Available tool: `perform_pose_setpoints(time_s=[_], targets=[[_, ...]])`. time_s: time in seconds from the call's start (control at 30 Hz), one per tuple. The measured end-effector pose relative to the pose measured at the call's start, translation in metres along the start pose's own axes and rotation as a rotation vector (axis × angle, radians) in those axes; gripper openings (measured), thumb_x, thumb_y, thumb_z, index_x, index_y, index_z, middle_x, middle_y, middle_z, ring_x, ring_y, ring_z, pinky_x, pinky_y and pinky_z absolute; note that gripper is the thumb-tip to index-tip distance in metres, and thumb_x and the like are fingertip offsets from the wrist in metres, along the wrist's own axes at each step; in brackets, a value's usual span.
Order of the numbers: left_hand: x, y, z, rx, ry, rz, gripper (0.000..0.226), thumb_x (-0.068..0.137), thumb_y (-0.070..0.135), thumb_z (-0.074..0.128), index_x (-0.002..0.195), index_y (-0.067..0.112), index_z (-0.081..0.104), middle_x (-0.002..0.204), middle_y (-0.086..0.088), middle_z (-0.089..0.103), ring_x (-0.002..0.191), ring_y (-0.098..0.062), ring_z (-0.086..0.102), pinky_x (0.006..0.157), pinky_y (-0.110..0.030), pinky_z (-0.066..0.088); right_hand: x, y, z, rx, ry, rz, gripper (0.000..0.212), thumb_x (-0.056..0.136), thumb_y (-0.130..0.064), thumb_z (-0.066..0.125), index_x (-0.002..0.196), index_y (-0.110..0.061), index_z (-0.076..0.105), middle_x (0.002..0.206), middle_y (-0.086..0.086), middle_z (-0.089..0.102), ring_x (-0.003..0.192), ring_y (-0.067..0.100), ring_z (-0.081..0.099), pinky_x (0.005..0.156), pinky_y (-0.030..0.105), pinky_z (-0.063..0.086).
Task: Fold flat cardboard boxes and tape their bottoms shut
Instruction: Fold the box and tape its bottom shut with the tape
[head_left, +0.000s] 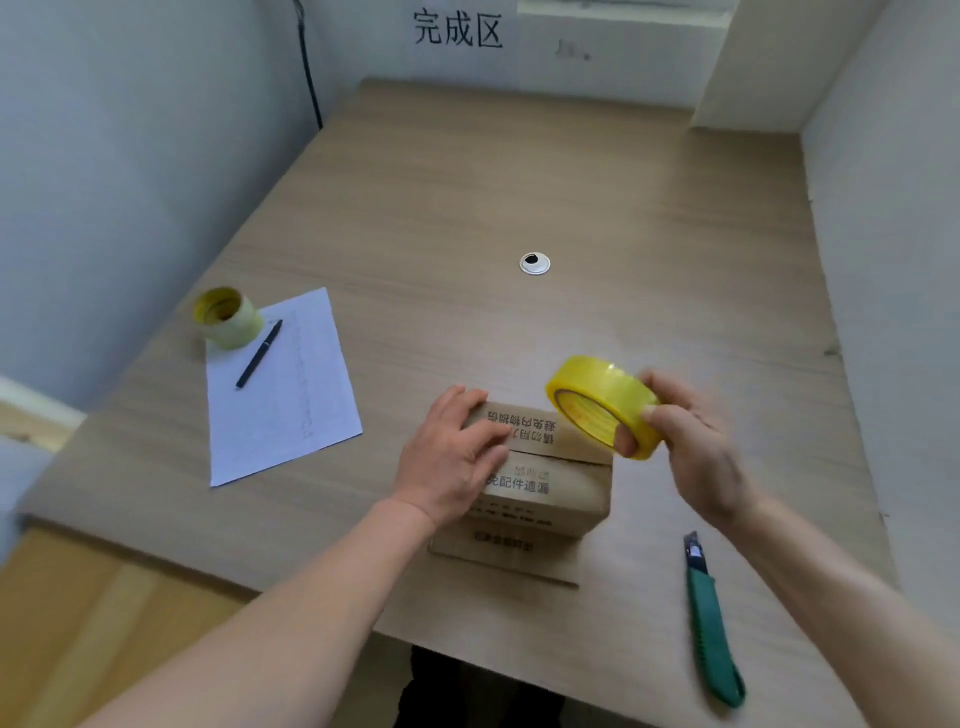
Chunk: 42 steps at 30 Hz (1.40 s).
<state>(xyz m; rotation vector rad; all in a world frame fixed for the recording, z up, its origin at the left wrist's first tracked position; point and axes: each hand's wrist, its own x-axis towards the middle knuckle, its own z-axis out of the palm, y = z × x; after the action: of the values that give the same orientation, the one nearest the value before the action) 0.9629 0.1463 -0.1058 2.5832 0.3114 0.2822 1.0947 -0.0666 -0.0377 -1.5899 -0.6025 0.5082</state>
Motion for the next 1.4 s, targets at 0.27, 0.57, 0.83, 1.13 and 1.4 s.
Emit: perform_pose_setpoints(time_s=[0.27,0.57,0.83,1.13,1.4], targets=[[0.006,-0.004,-0.014,-0.021,0.127,0.018,0.014,0.085,0.009,0.070,0.098,0.005,0.072,0.125,-0.019,0.060,0.123,-0.042,0.050,0.107,-0.046,0.039,0.004,0.006,0.046,-0.084,-0.038,0.049,0.016,0.070,-0.011,0.044,0.069,0.002,0.055,0.053,0.023,0.052,0.053,0.019,0.047,0.052,0.031,0.037],[0.058,0.039,-0.056,-0.585,-0.362,-0.107,0.023,0.097,0.012,0.057,0.116,0.009,0.070,0.112,-0.002,0.066,0.106,-0.011,0.060,0.093,-0.020,0.045,0.008,0.001,0.049,-0.221,-0.063,0.032,0.016,0.069,-0.014,0.045,0.067,-0.002,0.056,0.056,0.005,0.053,0.058,0.015,0.047,0.055,0.029,0.037],[0.063,0.039,-0.064,-0.775,-0.252,-0.213,0.010,0.087,0.002,0.068,0.083,0.009,0.073,0.078,-0.002,0.068,0.073,-0.008,0.059,0.072,-0.022,0.046,0.009,-0.002,0.048,-0.213,-0.110,0.048,0.015,0.069,-0.014,0.046,0.067,-0.005,0.056,0.057,0.013,0.055,0.058,0.016,0.048,0.056,0.031,0.037],[0.049,0.029,-0.044,-0.563,0.157,-0.254,0.018,0.088,0.008,0.064,0.071,0.012,0.062,0.063,0.008,0.057,0.062,-0.011,0.052,0.064,-0.031,0.048,0.005,0.018,0.047,-0.174,-0.007,0.044,0.038,0.062,-0.043,0.077,0.085,-0.018,0.061,0.070,-0.005,0.059,0.064,0.008,0.052,0.057,0.022,0.042],[0.030,0.015,-0.049,-0.738,0.140,-0.460,0.018,0.094,0.012,0.057,0.076,0.014,0.060,0.064,-0.005,0.066,0.060,-0.014,0.064,0.066,-0.038,0.053,0.002,0.035,0.066,-0.454,0.364,-0.118,0.030,0.074,-0.012,0.059,0.100,-0.023,0.050,0.080,-0.015,0.055,0.074,-0.008,0.053,0.060,0.005,0.036]])
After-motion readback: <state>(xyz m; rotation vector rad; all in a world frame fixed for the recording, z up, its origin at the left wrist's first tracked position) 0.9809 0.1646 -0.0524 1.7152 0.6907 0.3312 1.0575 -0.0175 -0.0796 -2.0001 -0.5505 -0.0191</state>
